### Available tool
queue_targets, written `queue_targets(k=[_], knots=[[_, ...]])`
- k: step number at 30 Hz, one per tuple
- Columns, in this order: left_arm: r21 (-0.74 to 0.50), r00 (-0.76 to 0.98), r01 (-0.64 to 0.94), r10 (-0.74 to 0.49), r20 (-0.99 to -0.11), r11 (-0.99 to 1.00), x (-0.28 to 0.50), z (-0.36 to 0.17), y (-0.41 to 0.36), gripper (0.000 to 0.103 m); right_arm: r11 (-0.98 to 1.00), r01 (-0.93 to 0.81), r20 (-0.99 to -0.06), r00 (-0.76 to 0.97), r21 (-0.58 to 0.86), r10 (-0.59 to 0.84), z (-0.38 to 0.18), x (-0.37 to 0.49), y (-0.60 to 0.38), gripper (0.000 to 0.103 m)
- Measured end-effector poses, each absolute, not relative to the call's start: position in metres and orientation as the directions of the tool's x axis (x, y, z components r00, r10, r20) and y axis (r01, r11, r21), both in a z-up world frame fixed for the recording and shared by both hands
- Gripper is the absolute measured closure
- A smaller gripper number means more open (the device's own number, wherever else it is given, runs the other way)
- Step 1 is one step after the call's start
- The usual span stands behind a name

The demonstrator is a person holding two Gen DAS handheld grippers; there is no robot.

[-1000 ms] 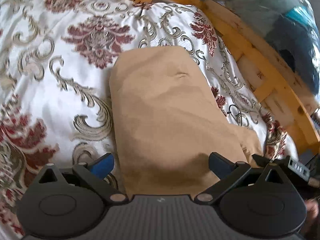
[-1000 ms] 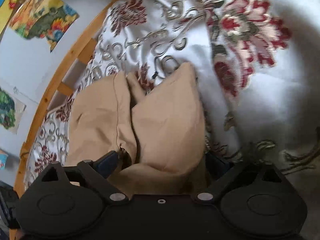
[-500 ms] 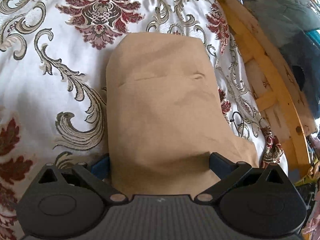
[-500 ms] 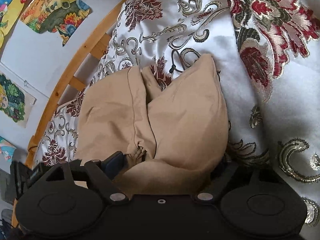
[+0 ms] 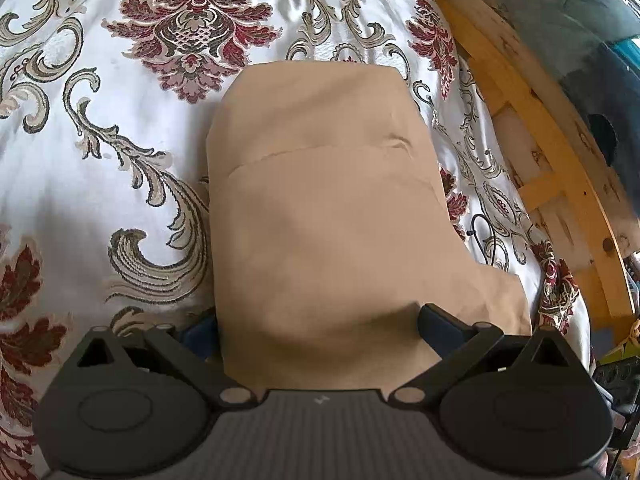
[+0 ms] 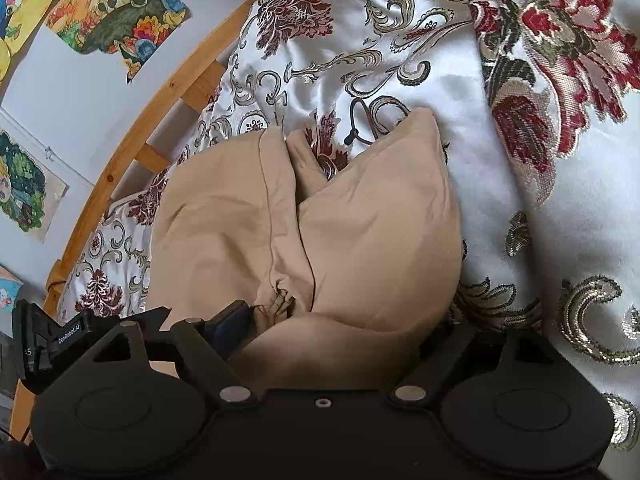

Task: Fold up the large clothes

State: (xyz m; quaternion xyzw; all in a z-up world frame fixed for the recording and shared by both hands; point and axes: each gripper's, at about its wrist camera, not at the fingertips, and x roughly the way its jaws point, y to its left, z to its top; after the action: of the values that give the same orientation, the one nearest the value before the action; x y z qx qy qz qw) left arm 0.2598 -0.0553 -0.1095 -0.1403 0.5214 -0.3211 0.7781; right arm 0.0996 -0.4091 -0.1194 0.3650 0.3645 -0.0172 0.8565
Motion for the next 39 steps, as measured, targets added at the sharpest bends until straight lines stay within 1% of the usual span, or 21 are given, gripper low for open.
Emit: queue_targets(k=[3,5,7,8,9,10,11,12,13,14,17,22,26,30,31,33,35,36,37,38,39], knots=[[-0.552,0.246,0.354,-0.644,-0.724,0.755,0.261,-0.109,-0.056,0.0,0.746,0.292,-0.641,0.733,0.598,0.227,-0.118,0.1,-0.406,0.018],[-0.555,0.235,0.354,-0.646,-0.726,0.753,0.261,-0.109,-0.057,0.0,0.762,0.29,-0.645,0.734,0.579,0.21,-0.117,0.099,-0.402,0.024],[-0.548,0.235,0.362,-0.642,-0.73,0.754,0.261,-0.107,-0.06,0.002,0.787,0.271,-0.644,0.738,0.555,0.2,-0.115,0.098,-0.396,0.042],[-0.54,0.242,0.363,-0.636,-0.733,0.76,0.26,-0.106,-0.061,0.005,0.798,0.258,-0.642,0.74,0.544,0.199,-0.113,0.098,-0.391,0.046],[-0.534,0.247,0.363,-0.631,-0.735,0.764,0.259,-0.104,-0.062,0.007,0.813,0.246,-0.644,0.74,0.528,0.195,-0.112,0.098,-0.387,0.053],[-0.526,0.254,0.366,-0.626,-0.737,0.768,0.258,-0.102,-0.062,0.012,0.826,0.235,-0.645,0.74,0.513,0.191,-0.11,0.099,-0.383,0.06],[-0.516,0.266,0.37,-0.621,-0.738,0.772,0.256,-0.099,-0.06,0.018,0.83,0.223,-0.637,0.746,0.512,0.193,-0.107,0.097,-0.38,0.064],[-0.512,0.278,0.371,-0.619,-0.734,0.775,0.255,-0.095,-0.058,0.021,0.833,0.208,-0.626,0.755,0.513,0.197,-0.105,0.096,-0.378,0.069],[-0.511,0.291,0.374,-0.621,-0.728,0.774,0.253,-0.092,-0.055,0.026,0.843,0.187,-0.612,0.766,0.504,0.196,-0.1,0.094,-0.375,0.072],[-0.51,0.303,0.38,-0.625,-0.719,0.771,0.252,-0.087,-0.052,0.029,0.855,0.17,-0.602,0.775,0.49,0.191,-0.096,0.093,-0.371,0.073],[-0.48,0.353,0.444,-0.641,-0.682,0.756,0.244,-0.068,-0.043,0.033,0.896,0.103,-0.562,0.808,0.432,0.178,-0.082,0.091,-0.354,0.077],[-0.396,0.458,0.521,-0.639,-0.618,0.756,0.237,-0.03,-0.024,0.036,0.951,-0.034,-0.472,0.863,0.308,0.183,-0.055,0.097,-0.311,0.08],[-0.322,0.55,0.507,-0.588,-0.594,0.8,0.245,-0.007,0.004,0.037,0.949,-0.133,-0.397,0.885,0.285,0.243,-0.045,0.126,-0.276,0.082],[-0.272,0.635,0.452,-0.521,-0.571,0.85,0.247,-0.007,0.039,0.037,0.945,-0.243,-0.345,0.886,0.221,0.309,-0.051,0.156,-0.235,0.085],[-0.264,0.646,0.433,-0.5,-0.576,0.862,0.246,-0.013,0.046,0.037,0.945,-0.259,-0.342,0.885,0.2,0.315,-0.054,0.159,-0.227,0.086],[-0.276,0.637,0.378,-0.465,-0.615,0.884,0.245,-0.034,0.062,0.037,0.948,-0.275,-0.358,0.879,0.157,0.314,-0.068,0.161,-0.215,0.086],[-0.318,0.59,0.298,-0.435,-0.68,0.9,0.246,-0.062,0.072,0.035,0.958,-0.253,-0.42,0.86,0.138,0.288,-0.085,0.163,-0.212,0.085],[-0.339,0.588,0.265,-0.43,-0.685,0.903,0.243,-0.071,0.076,0.033,0.961,-0.233,-0.448,0.851,0.146,0.274,-0.092,0.163,-0.215,0.084],[-0.366,0.616,0.24,-0.432,-0.659,0.899,0.237,-0.077,0.083,0.03,0.967,-0.204,-0.469,0.846,0.153,0.253,-0.096,0.163,-0.219,0.082],[-0.392,0.64,0.216,-0.432,-0.635,0.895,0.231,-0.08,0.087,0.02,0.971,-0.177,-0.486,0.842,0.163,0.235,-0.099,0.163,-0.224,0.081],[-0.406,0.644,0.192,-0.427,-0.634,0.893,0.228,-0.081,0.087,0.015,0.971,-0.158,-0.499,0.835,0.182,0.23,-0.1,0.162,-0.231,0.078]])
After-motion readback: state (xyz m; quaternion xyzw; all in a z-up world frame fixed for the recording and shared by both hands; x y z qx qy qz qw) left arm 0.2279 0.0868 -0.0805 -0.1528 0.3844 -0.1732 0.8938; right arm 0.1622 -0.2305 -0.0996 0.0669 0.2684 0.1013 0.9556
